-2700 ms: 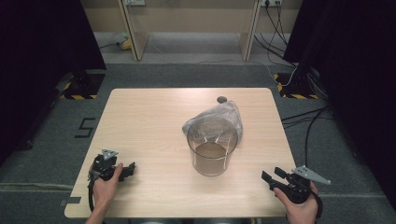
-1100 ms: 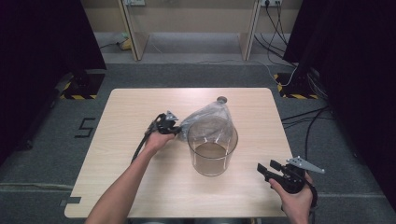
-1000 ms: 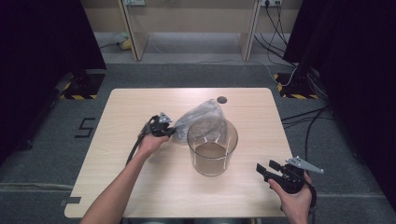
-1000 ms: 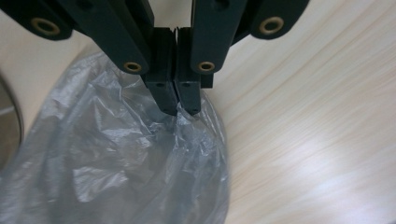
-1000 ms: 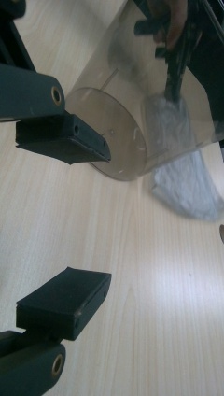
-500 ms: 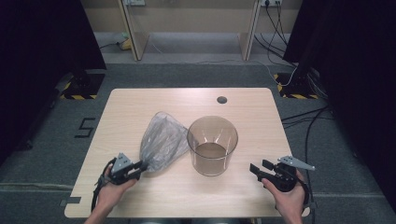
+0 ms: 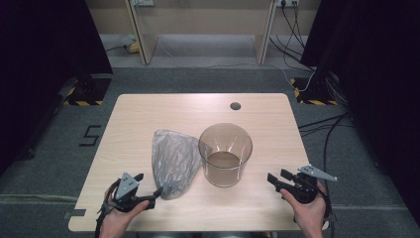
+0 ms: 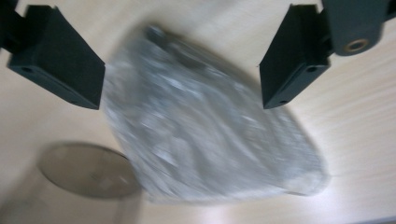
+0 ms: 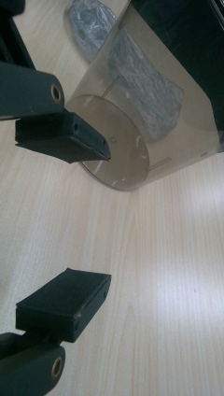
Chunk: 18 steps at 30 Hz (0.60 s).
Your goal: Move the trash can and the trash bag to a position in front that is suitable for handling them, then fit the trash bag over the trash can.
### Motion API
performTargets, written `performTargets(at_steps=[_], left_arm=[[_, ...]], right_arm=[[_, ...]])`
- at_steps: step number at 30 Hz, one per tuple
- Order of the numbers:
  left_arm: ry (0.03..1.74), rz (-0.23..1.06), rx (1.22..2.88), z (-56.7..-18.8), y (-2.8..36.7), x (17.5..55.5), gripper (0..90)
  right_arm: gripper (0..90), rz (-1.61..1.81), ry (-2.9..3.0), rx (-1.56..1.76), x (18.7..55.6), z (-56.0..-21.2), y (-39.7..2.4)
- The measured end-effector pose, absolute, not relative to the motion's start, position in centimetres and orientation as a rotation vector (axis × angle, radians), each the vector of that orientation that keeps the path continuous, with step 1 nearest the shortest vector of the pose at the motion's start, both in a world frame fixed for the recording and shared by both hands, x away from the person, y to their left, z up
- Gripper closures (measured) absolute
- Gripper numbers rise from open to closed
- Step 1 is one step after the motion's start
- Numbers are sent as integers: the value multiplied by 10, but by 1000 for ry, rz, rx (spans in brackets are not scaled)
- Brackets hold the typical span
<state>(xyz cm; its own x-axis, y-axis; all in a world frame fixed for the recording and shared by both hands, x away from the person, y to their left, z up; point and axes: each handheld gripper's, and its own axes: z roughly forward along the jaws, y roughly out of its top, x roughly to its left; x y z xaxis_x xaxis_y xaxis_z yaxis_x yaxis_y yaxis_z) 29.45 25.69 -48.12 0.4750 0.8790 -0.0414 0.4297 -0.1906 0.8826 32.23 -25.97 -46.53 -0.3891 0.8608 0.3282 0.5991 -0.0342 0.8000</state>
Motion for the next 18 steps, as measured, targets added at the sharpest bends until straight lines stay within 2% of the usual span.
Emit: performTargets(at_steps=[5, 18], left_arm=[[1159, 634, 1733, -481, 267, 301, 145], [1157, 627, 1726, -482, 267, 313, 147]], right_arm=[[345, 1387, 1952, 1561, 320, -465, -264], [328, 1374, 1950, 1565, 321, -464, -265]])
